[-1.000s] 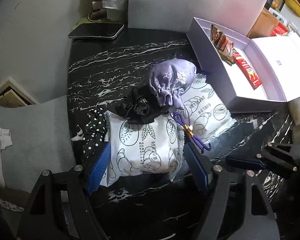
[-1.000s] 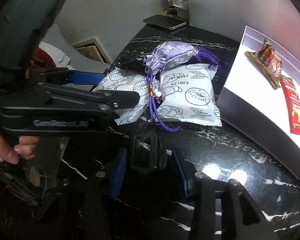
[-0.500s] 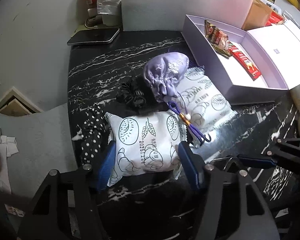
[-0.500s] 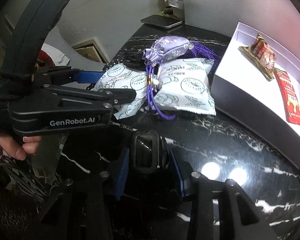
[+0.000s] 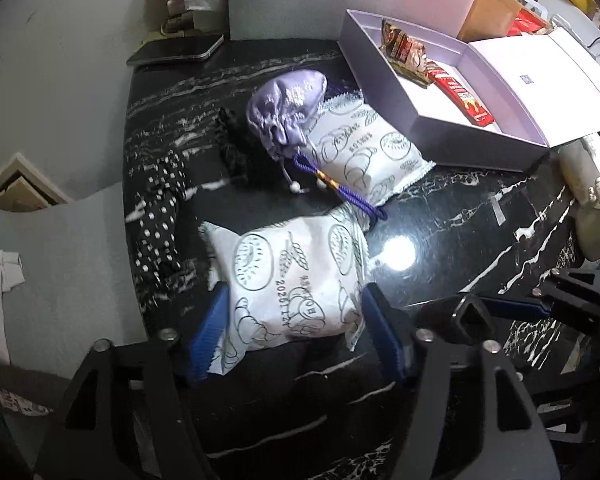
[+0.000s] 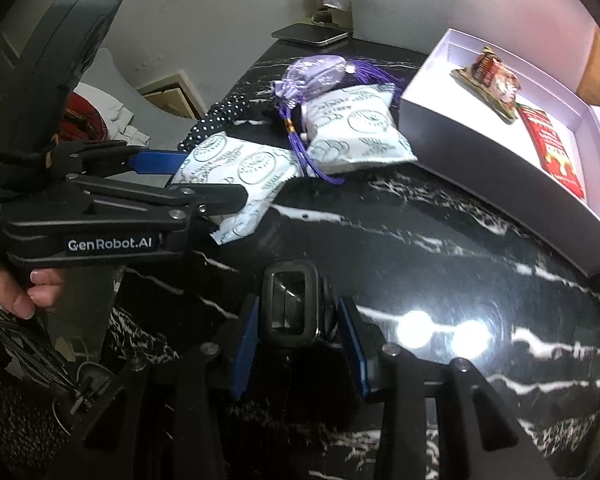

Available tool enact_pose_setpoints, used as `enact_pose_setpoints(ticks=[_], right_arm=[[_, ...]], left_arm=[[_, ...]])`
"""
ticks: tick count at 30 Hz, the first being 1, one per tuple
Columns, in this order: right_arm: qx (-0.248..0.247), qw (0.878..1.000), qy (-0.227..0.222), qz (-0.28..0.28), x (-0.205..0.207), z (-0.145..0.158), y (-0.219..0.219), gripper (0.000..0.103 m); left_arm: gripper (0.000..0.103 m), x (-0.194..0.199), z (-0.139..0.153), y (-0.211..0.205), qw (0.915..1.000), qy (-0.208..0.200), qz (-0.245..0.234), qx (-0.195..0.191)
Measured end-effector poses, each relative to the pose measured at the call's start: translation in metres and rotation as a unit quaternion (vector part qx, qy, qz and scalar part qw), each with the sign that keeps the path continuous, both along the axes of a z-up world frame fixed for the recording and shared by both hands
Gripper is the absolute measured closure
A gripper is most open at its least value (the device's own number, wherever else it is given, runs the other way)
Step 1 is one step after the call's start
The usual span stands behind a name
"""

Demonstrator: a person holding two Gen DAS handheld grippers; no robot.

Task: Organize objects
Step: 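Lift and carry the white printed packet toward the white box with the left tool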

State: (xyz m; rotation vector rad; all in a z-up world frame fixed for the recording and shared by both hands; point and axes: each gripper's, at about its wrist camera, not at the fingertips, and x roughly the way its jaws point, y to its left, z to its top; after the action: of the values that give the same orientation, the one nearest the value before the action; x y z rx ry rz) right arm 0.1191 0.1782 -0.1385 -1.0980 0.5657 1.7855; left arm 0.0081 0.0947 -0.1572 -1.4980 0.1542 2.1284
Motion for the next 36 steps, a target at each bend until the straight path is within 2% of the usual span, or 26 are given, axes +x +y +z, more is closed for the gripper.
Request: enact_pose_setpoints(ticks=[1, 6, 15, 19, 20, 22, 24, 32, 36], right_arm=[[0.001, 1.000, 0.001, -0.002, 0.002, 0.000, -0.001, 0.064], [0.008, 1.000, -0.001, -0.007, 0.004, -0.004, -0.004, 0.063], [0.006, 1.000, -0.012, -0.009, 0.003, -0.021, -0.002, 0.062], [0.011, 1.000, -0.009, -0.005, 0.002, -0.022, 0.000, 0.062], [0.012, 1.000, -0.009, -0.005, 0.002, -0.022, 0.000, 0.062], [0.012, 1.000, -0.009, -0.005, 0.002, -0.022, 0.000, 0.063], [0.011, 1.000, -0.008, -0.007, 0.002, -0.021, 0.001, 0.063], [0.016, 1.000, -0.008, -0.003, -0.002, -0.011, -0.002, 0.065], [0.024, 1.000, -0.010, 0.001, -0.009, -0.002, -0.006, 0.065]], left_arm=[[0.021, 0.001, -0.002, 0.001, 1.0000, -0.004, -0.001, 0.002], [0.010, 0.004, -0.005, 0.014, 0.9999, 0.013, -0.007, -0.005], [0.008, -0.001, -0.019, 0.027, 0.9975, 0.050, -0.004, -0.049], [0.008, -0.001, -0.021, 0.028, 0.9964, 0.066, -0.006, -0.053], [0.011, -0.001, -0.021, 0.027, 0.9963, 0.071, -0.006, -0.049], [0.032, -0.001, -0.019, 0.025, 0.9949, 0.087, 0.002, -0.051], [0.037, -0.001, -0.017, 0.023, 0.9950, 0.088, 0.000, -0.047], [0.041, 0.007, -0.007, 0.009, 0.9982, 0.058, -0.009, -0.014], [0.042, 0.023, 0.002, 0.000, 0.9984, 0.054, -0.014, -0.011]])
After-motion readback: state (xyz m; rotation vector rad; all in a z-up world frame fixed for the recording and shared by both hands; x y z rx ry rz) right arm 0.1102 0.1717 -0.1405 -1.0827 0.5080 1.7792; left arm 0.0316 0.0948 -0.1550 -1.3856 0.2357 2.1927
